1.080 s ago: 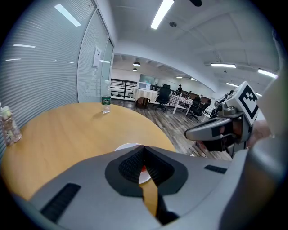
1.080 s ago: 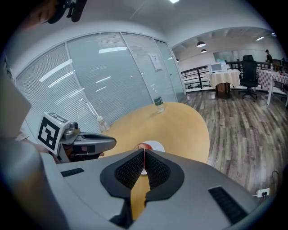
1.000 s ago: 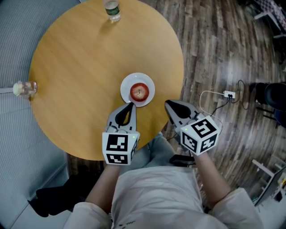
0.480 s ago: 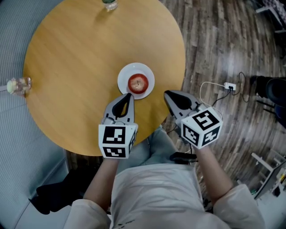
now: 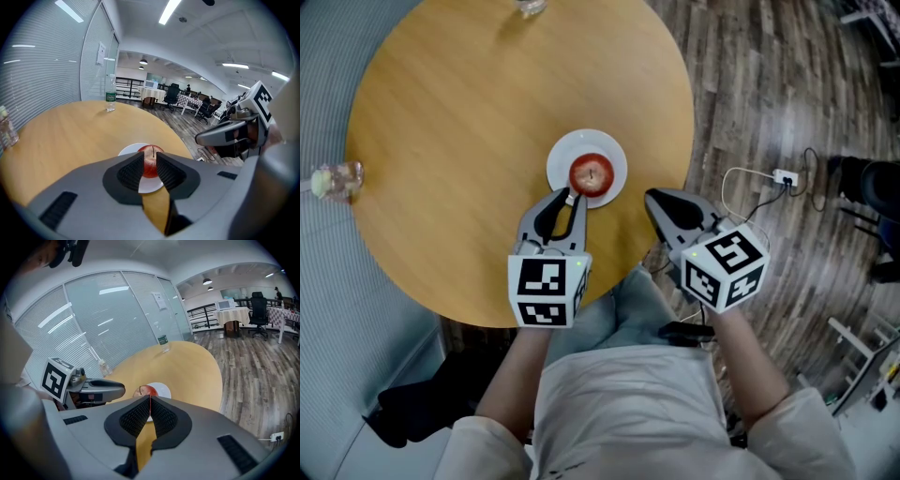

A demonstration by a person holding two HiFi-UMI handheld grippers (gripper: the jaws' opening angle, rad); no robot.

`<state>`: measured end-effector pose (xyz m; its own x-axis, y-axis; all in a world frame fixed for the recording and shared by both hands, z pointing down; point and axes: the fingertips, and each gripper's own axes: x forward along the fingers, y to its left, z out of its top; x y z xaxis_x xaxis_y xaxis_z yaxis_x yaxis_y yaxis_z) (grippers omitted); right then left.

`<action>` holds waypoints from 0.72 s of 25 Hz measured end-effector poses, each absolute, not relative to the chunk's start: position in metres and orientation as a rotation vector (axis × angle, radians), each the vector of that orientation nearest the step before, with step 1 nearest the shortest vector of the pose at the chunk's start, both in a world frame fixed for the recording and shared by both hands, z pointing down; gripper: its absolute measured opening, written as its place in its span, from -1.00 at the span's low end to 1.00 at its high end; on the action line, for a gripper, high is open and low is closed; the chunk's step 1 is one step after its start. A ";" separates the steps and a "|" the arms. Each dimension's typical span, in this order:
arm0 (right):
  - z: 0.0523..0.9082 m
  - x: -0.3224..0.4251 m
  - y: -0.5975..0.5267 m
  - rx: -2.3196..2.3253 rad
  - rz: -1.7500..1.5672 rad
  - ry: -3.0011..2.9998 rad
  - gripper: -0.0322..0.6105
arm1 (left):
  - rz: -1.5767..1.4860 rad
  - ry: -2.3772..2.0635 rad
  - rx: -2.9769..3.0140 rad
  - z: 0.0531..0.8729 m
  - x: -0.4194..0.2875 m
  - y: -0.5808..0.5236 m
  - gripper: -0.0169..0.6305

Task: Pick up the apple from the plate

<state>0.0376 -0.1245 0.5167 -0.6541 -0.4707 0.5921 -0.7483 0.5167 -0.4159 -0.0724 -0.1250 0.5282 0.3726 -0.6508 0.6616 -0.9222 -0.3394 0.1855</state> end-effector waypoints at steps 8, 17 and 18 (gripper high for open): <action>0.524 0.037 -0.124 0.995 0.956 -2.344 -0.80 | 0.691 -1.284 2.117 0.542 -0.060 -0.130 -0.17; 0.532 0.036 -0.122 0.986 0.974 -2.333 -0.80 | 0.745 -1.242 2.117 0.565 -0.054 -0.134 0.08; 0.532 0.036 -0.122 0.985 0.976 -2.333 -0.80 | 0.746 -1.242 2.118 0.567 -0.054 -0.135 0.10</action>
<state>0.0355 -0.1224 0.5323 -0.6585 -0.4465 0.6058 -0.7449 0.5014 -0.4402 -0.0538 -0.1351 0.5666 0.4138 -0.5765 0.7046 -0.8928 -0.4082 0.1903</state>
